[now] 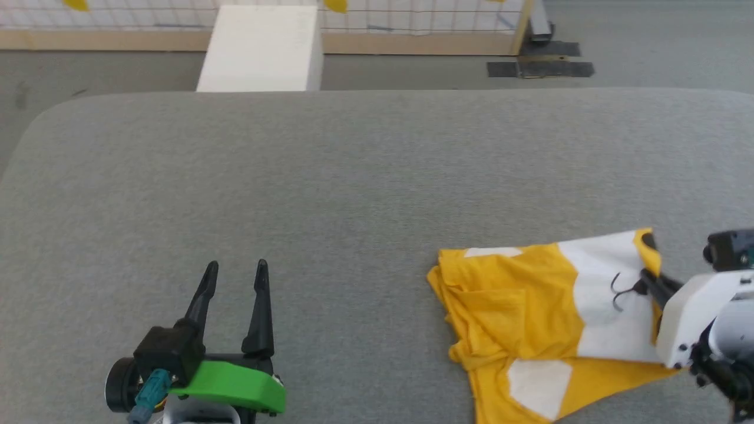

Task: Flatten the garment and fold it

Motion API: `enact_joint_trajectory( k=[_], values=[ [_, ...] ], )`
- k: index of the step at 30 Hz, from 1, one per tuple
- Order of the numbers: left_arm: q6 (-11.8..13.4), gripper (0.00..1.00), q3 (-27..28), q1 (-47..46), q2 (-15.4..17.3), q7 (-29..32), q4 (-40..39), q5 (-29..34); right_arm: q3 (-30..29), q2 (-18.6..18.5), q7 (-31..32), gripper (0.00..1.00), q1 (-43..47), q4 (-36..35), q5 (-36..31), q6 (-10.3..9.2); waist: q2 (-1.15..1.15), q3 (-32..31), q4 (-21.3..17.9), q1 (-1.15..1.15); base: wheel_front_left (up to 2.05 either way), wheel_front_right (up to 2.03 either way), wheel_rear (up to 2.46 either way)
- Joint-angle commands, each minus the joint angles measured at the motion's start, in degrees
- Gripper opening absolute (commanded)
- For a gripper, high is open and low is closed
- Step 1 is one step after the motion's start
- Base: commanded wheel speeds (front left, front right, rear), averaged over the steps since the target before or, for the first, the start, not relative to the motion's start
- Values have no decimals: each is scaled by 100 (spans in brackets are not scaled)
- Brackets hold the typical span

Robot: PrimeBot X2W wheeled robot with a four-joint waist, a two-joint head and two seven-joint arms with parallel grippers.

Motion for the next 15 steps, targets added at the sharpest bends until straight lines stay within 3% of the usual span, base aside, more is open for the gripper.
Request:
enact_joint_trajectory(
  k=[1,8,15],
  values=[
    [54,100,-33,-98,33,46,-66,45,68,-179,61,0,-210,-25,-62,-8,0,-55,-410,0,0,0,0],
    [173,100,-58,-210,98,206,-298,177,416,-1047,264,0,-953,-3,-178,-8,0,180,-912,0,0,0,0],
    [243,100,-91,-602,194,374,-511,413,697,-1714,-25,0,-1758,444,-221,-8,0,793,-1165,0,0,0,0]
  ],
)
